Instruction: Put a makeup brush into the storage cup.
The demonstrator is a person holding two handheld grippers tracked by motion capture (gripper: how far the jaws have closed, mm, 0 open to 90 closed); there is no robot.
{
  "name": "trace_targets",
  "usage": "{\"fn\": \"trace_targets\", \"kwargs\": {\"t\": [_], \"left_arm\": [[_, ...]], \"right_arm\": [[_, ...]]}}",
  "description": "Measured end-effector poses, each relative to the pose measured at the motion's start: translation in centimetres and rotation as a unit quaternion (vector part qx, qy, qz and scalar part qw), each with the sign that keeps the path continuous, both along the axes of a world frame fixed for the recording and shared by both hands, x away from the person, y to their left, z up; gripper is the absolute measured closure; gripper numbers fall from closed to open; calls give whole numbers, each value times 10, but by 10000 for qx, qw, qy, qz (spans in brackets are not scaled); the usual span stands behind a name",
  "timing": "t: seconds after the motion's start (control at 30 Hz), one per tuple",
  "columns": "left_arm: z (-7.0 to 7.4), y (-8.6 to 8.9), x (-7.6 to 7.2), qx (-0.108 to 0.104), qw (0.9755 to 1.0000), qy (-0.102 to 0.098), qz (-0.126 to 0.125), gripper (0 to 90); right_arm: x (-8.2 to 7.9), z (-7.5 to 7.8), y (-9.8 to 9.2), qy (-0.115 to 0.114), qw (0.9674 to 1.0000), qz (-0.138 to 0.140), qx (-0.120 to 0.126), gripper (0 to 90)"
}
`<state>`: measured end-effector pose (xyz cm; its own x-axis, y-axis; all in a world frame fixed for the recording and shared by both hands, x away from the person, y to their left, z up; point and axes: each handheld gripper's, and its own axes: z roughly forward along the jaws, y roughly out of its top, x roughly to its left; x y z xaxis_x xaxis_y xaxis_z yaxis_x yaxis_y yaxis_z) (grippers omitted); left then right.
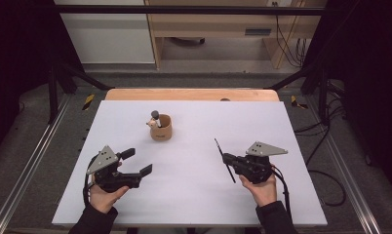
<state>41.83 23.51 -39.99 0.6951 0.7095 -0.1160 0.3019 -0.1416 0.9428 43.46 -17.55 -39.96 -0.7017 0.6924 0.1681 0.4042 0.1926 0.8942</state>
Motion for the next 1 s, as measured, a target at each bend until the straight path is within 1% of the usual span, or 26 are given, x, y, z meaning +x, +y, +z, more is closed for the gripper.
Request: {"fn": "trace_targets", "kwargs": {"t": [0.1, 0.2, 0.37, 0.73, 1.0], "left_arm": [[1, -1, 1, -39, 10000, 11, -18, 118], [2, -3, 2, -18, 10000, 13, -37, 118], [7, -9, 4, -36, 10000, -46, -79, 118], [21, -26, 10, -152, 9995, -173, -220, 118], [26, -40, 12, -194, 9990, -211, -354, 119]], "right_arm": [[0, 1, 2, -17, 10000, 47, 50, 859], [-1, 1, 4, -23, 9999, 79, 95, 859], [-1, 2, 7, -61, 9998, 123, 112, 859], [-4, 4, 14, -144, 9994, 218, 229, 859], [-5, 5, 18, -187, 9991, 278, 266, 859]]}}
